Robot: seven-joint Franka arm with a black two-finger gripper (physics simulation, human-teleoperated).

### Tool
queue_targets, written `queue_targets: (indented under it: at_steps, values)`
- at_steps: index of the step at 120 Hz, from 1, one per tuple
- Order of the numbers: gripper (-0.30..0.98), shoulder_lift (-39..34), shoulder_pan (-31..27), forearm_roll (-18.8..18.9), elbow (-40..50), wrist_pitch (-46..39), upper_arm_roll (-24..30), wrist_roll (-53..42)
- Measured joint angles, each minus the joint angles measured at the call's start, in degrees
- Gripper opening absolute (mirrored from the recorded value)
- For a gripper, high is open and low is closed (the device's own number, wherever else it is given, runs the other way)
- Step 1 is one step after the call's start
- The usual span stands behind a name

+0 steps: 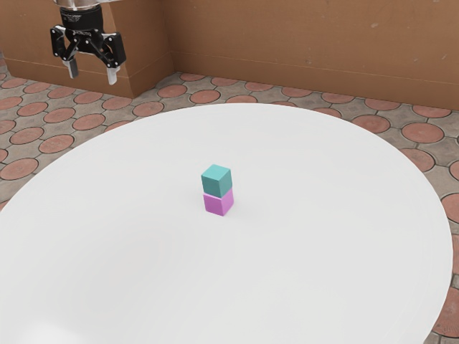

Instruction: Pick up the blue block with one arm, and put the blue block on the table with one arm

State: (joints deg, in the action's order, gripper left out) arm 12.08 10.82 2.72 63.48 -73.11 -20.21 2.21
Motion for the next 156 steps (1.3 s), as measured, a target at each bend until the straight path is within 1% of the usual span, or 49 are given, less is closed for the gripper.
queue_targets:
  at_steps: [25, 26, 32, 36, 41, 44, 48, 58, 66, 73, 81, 85, 90, 102, 117, 131, 143, 156]
  values:
    - [0.69, 0.00, 0.00, -0.02, -0.23, 0.03, -0.01, 0.02]
    - [0.69, -0.11, 0.02, -0.04, -0.62, 0.05, -0.03, 0.02]
    - [0.69, -2.25, -0.05, -0.20, -9.36, 0.12, 0.40, 0.01]
    - [0.69, -4.83, -0.95, -0.31, -12.99, 0.13, 4.13, 0.00]
    - [0.69, -7.00, -0.91, -0.39, -15.30, 0.12, 9.62, -0.02]
    - [0.69, -7.87, -0.23, -0.43, -16.02, 0.12, 12.38, -0.05]
    - [0.69, -8.55, 1.47, -0.52, -16.56, 0.13, 14.67, -0.13]
    - [0.68, -9.03, 5.46, -0.63, -16.85, 0.27, 16.46, -0.47]
    - [0.68, -8.65, 7.01, -0.61, -12.33, 0.33, 14.40, -0.67]
    - [0.68, -7.31, 5.61, -0.61, -4.14, -0.44, 11.62, -0.82]
    - [0.68, -5.85, 1.81, -0.72, 9.57, -5.53, 9.22, -0.96]
    - [0.69, -3.51, 0.05, -1.06, 13.22, -8.04, 8.71, -0.86]
    - [0.69, 0.16, -0.61, -1.52, 15.43, -11.01, 8.39, -0.70]
    - [0.69, 8.83, -0.11, -4.09, 16.76, -18.94, 8.71, -0.60]
    - [0.69, 14.13, -0.23, -6.41, 15.58, -27.06, 9.53, -1.19]
    - [0.69, 16.74, -3.61, -7.17, 14.02, -32.03, 13.13, -2.30]
    - [0.69, 18.91, -4.13, -7.06, 12.29, -35.44, 13.76, -3.95]
    - [0.69, 21.65, -4.22, -7.04, 10.87, -37.36, 13.98, -5.86]
